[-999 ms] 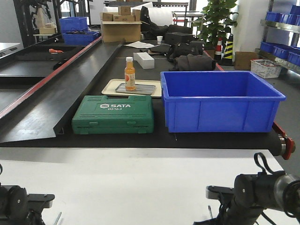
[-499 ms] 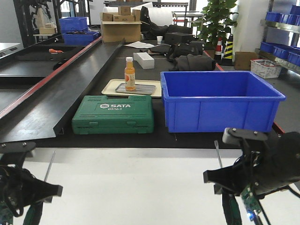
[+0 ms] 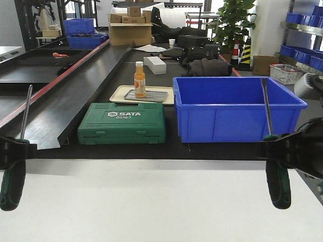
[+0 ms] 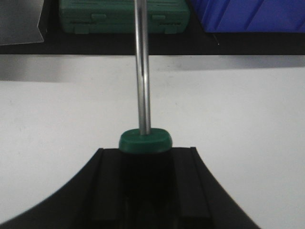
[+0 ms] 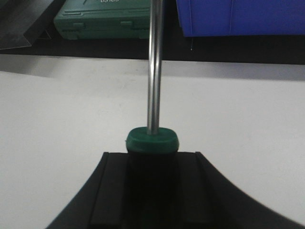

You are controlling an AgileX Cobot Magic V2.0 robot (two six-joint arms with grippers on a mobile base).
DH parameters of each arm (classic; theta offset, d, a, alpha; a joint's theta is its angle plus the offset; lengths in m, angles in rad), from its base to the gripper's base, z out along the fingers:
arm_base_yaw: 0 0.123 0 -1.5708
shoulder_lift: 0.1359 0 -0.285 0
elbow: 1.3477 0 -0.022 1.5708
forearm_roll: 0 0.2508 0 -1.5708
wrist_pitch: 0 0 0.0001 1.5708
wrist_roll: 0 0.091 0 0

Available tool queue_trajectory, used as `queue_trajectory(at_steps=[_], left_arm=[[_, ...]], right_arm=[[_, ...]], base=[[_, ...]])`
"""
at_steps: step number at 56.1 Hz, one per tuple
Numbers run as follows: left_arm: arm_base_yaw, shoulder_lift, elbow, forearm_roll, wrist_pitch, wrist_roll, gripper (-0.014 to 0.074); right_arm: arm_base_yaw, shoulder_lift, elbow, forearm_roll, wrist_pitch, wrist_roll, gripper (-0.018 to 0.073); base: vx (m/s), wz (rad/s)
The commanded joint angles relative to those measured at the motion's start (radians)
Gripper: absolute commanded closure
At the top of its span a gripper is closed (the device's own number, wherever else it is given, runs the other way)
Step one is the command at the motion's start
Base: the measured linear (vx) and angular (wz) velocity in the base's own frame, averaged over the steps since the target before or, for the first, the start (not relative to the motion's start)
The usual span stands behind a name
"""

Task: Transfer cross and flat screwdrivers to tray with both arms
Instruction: 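Hold both screwdrivers upright while the base starts moving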

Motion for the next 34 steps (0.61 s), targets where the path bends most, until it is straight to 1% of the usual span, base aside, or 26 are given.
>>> queue_trajectory(at_steps=[1, 34], left_arm=[[-0.006, -0.028, -0.034, -0.018, -0.056, -0.012, 0.0597], [-0.006, -0.030, -0.034, -0.016, -0.051, -0.012, 0.0597]], right_arm=[[0.000, -0.045, -0.027, 0.002, -0.085, -0.013, 0.0568], [0.000, -0.056, -0.027, 0.002, -0.069, -0.013, 0.0568]], base=[[0.00, 0.00], [0.00, 0.00]])
